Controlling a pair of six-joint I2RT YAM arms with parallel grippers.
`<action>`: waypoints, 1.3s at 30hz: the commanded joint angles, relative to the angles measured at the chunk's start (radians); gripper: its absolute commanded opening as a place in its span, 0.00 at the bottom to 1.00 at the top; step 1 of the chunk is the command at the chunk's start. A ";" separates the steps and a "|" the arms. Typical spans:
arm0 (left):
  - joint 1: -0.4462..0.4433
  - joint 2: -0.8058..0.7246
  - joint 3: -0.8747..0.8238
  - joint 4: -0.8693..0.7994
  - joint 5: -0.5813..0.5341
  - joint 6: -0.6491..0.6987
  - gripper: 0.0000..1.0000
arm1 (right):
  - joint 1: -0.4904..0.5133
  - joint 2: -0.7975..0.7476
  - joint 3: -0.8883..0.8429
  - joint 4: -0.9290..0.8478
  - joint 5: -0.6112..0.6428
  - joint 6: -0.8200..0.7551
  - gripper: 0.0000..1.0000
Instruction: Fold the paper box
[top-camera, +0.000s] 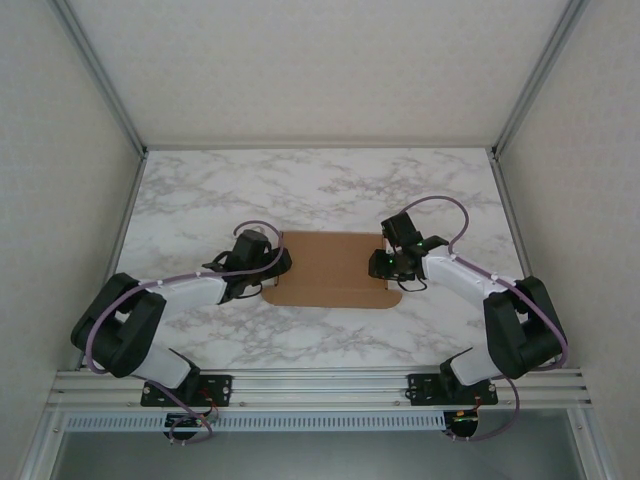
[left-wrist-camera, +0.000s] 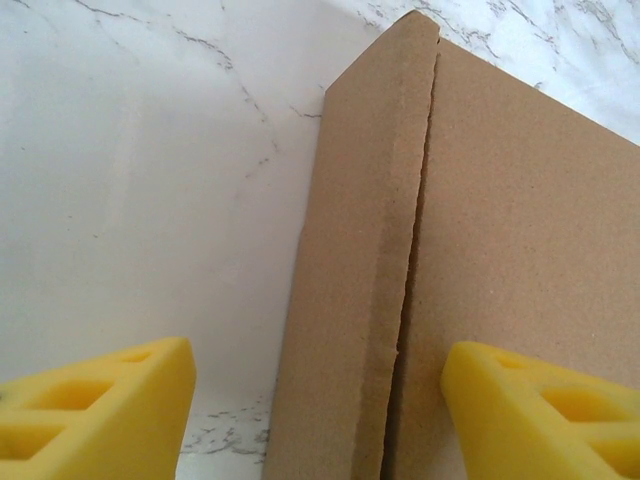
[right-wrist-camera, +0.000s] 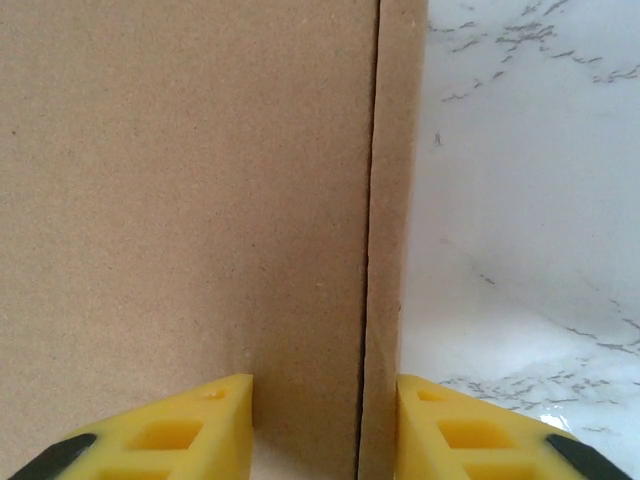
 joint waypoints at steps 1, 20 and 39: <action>-0.022 0.038 -0.038 -0.137 -0.002 0.008 0.65 | 0.000 0.025 -0.052 -0.043 -0.021 0.003 0.40; 0.129 0.067 -0.031 -0.063 0.232 0.068 0.41 | -0.272 -0.094 -0.137 0.241 -0.467 0.111 0.81; 0.290 0.038 -0.059 -0.074 0.350 0.100 0.23 | -0.329 0.130 -0.107 0.347 -0.692 0.156 0.93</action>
